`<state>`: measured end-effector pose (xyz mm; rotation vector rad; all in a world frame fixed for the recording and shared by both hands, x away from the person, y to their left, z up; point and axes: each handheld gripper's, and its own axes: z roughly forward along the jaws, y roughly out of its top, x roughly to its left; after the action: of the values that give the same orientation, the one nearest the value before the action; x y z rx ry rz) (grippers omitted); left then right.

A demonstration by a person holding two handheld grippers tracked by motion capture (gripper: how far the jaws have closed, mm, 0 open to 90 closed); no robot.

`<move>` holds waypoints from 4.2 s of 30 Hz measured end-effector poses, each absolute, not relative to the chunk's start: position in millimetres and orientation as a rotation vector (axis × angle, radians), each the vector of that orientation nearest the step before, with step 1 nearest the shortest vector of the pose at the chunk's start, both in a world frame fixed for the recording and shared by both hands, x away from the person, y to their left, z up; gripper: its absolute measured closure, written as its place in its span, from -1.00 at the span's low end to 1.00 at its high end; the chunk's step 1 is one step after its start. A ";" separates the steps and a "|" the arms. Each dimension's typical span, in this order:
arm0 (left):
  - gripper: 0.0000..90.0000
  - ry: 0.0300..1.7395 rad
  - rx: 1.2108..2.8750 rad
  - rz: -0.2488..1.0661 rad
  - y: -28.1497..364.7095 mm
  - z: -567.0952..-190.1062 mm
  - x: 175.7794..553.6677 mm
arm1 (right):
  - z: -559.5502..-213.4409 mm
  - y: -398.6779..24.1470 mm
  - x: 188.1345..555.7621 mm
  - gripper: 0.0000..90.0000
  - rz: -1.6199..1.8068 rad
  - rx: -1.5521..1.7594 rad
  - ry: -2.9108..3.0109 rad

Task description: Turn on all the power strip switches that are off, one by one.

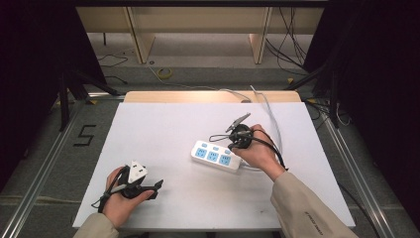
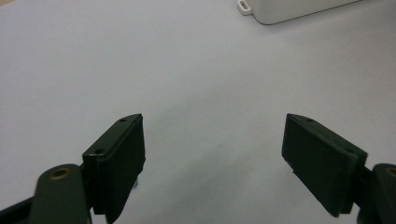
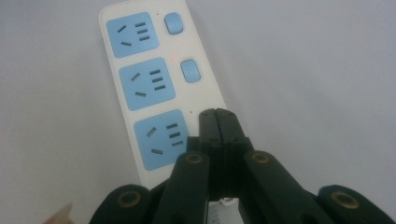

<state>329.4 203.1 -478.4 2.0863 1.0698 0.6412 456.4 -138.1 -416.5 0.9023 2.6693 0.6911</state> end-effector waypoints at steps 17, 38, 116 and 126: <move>-0.53 1.073 2.082 0.640 202.3 -478.7 329.3 | -425.1 -131.2 464.7 1.00 0.651 0.920 2.689; -0.53 1.072 2.083 0.638 202.3 -478.5 329.5 | -430.4 -121.8 470.1 1.00 0.608 0.905 2.709; -0.53 1.060 2.090 0.620 200.2 -478.4 329.1 | -419.8 -126.6 477.7 1.00 0.665 0.963 2.707; -0.53 1.059 2.086 0.618 200.2 -478.5 329.4 | -415.3 -119.4 479.2 1.00 0.645 0.943 2.714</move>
<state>329.4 200.2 -478.5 2.0859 1.0594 0.6182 479.2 -119.4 -415.3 0.9430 2.7143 0.6452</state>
